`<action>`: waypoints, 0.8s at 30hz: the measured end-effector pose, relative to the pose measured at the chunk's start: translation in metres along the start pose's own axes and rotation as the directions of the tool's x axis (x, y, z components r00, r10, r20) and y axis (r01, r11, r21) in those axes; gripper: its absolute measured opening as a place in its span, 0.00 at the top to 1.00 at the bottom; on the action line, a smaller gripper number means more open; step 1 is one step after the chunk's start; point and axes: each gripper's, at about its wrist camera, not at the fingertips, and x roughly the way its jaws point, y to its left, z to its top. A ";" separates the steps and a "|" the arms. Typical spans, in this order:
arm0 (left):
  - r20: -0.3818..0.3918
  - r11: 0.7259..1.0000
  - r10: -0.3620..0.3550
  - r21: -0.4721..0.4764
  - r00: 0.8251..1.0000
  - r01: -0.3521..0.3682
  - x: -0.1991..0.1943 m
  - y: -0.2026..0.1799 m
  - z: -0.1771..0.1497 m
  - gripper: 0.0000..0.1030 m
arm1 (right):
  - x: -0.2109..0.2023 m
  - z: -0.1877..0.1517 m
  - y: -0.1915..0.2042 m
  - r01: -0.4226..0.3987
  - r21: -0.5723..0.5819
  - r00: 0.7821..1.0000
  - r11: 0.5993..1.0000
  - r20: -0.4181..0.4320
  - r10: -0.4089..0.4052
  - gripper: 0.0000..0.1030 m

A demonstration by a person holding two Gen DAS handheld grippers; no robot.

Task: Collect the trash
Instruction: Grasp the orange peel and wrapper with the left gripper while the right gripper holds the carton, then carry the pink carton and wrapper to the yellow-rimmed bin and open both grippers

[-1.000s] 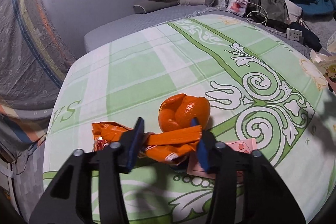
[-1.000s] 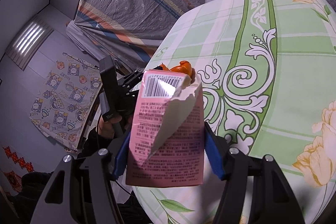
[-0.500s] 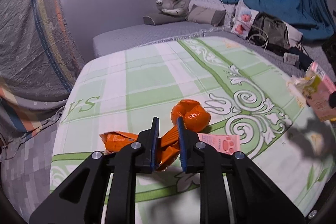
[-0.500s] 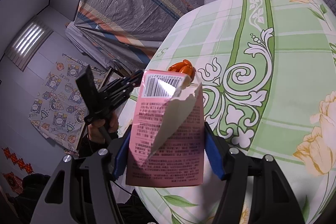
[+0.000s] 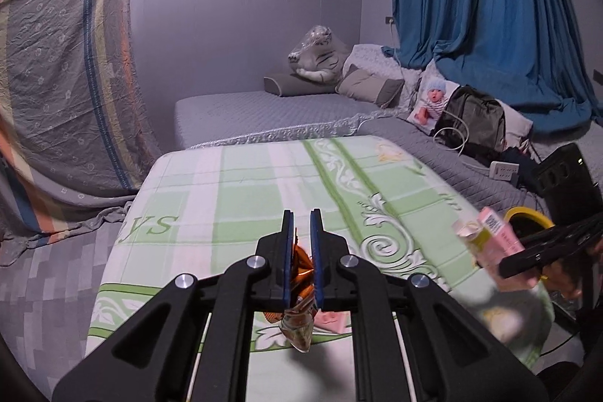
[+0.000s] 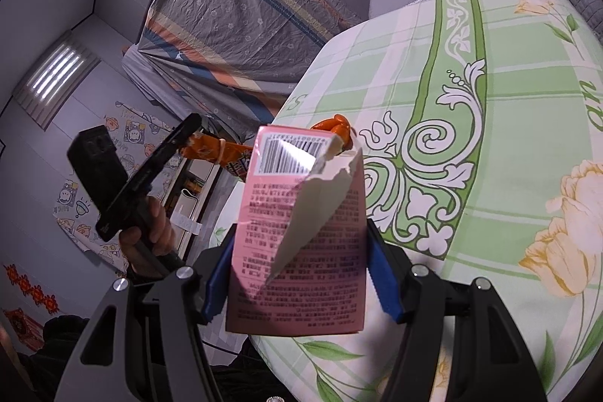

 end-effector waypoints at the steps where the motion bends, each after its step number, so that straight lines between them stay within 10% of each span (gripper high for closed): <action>1: 0.005 1.000 -0.017 0.003 1.000 0.017 -0.003 -0.007 0.002 0.92 | -0.002 0.000 -0.001 0.000 0.000 1.000 1.000 0.005 0.000 0.42; 15: -0.003 0.980 -0.186 0.073 0.983 0.186 0.005 -0.120 0.025 0.92 | -0.063 -0.022 -0.034 0.030 0.081 0.989 0.996 0.142 -0.041 0.42; 24: -0.043 0.924 -0.342 0.166 0.939 0.344 0.034 -0.214 0.040 0.92 | -0.150 -0.056 -0.087 0.120 0.215 0.933 0.969 0.308 -0.184 0.42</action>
